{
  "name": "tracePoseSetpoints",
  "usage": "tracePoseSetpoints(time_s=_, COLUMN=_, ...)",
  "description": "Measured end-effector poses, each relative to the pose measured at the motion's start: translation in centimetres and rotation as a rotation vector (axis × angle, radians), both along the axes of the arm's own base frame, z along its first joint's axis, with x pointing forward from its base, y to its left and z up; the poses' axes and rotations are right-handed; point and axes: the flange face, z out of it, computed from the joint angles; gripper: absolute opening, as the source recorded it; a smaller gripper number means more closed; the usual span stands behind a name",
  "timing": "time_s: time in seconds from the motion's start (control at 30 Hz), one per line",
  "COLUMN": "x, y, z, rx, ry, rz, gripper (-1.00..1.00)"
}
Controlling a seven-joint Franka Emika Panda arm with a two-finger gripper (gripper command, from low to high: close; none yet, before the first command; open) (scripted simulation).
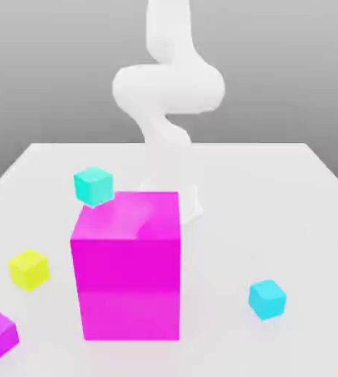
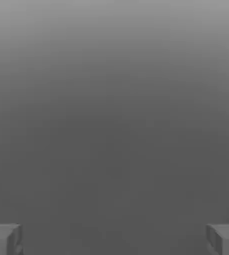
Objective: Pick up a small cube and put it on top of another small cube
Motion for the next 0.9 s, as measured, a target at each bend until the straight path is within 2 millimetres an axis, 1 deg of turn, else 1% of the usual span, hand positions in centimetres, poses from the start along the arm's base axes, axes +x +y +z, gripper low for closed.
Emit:
tracePoseSetpoints(time_s=0.07, x=2.5, y=1.9, z=-4.6, rx=-0.035, ry=0.071, rz=0.011, gripper=0.0)
tracePoseSetpoints(time_s=0.17, x=5.0, y=4.4, z=-11.5, rx=-0.076, ry=0.17, rz=0.034, gripper=0.0)
tracePoseSetpoints(time_s=0.23, x=6.0, y=6.0, z=-16.1, rx=-0.097, ry=0.235, rz=0.054, gripper=0.0)
tracePoseSetpoints(time_s=0.33, x=6.4, y=8.1, z=-23.1, rx=-0.122, ry=0.331, rz=0.091, gripper=0.0)
tracePoseSetpoints(time_s=0.43, x=5.7, y=10.1, z=-29.7, rx=-0.134, ry=0.426, rz=0.137, gripper=0.0)
tracePoseSetpoints(time_s=0.53, x=3.8, y=12.1, z=-36.0, rx=-0.133, ry=0.519, rz=0.188, gripper=0.0)
tracePoseSetpoints(time_s=0.63, x=0.7, y=14.5, z=-41.5, rx=-0.124, ry=0.611, rz=0.259, gripper=0.0)
tracePoseSetpoints(time_s=0.7, x=-1.7, y=15.8, z=-44.7, rx=-0.108, ry=0.671, rz=0.301, gripper=0.0)
tracePoseSetpoints(time_s=0.73, x=-2.5, y=16.1, z=-45.9, rx=-0.099, ry=0.694, rz=0.312, gripper=0.0)
tracePoseSetpoints(time_s=0.77, x=-2.9, y=16.2, z=-46.7, rx=-0.092, ry=0.704, rz=0.315, gripper=0.0)
tracePoseSetpoints(time_s=0.9, x=-3.0, y=16.4, z=-49.3, rx=-0.079, ry=0.711, rz=0.316, gripper=0.0)
